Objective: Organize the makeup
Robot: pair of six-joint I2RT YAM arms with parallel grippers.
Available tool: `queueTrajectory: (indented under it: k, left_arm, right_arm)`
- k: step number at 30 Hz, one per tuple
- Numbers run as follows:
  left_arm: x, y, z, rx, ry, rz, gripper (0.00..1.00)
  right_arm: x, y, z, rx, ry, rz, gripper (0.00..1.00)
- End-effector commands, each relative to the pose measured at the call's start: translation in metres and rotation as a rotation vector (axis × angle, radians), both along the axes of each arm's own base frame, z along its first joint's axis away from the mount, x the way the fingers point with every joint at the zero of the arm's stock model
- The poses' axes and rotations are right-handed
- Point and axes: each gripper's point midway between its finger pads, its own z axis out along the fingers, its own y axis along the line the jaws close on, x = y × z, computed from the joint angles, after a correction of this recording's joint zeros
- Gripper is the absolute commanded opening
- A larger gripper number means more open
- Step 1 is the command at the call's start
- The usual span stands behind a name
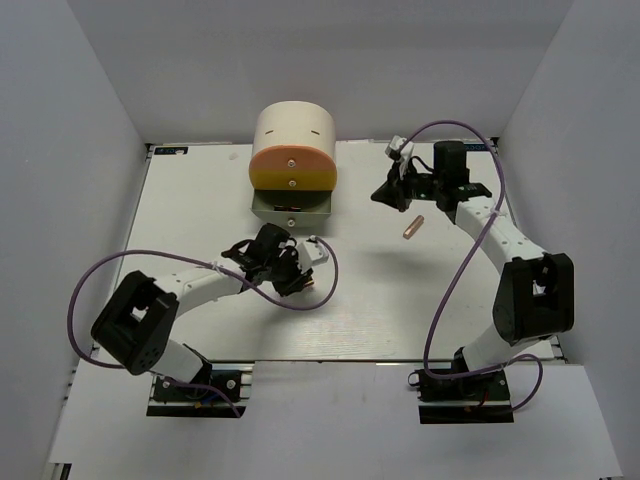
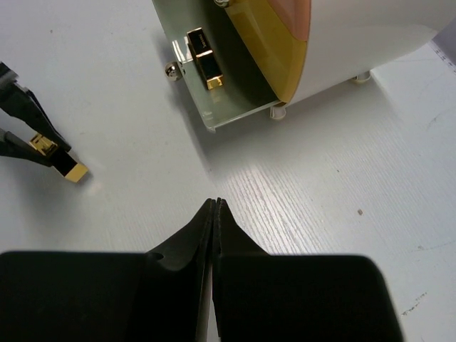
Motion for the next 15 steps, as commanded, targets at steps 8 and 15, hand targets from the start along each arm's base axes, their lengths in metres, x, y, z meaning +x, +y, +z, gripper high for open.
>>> queueTrajectory:
  k: [8,15]
  left_arm:
    - [0.082,-0.008,0.113,0.005,-0.403,-0.032,0.20]
    - [0.138,-0.002,0.128,0.075,-0.480,-0.025,0.19]
  right_arm:
    - [-0.012,-0.012,0.012,0.035,-0.030,-0.010,0.00]
    - [-0.018,-0.021,0.013,0.038,-0.038,-0.029,0.00]
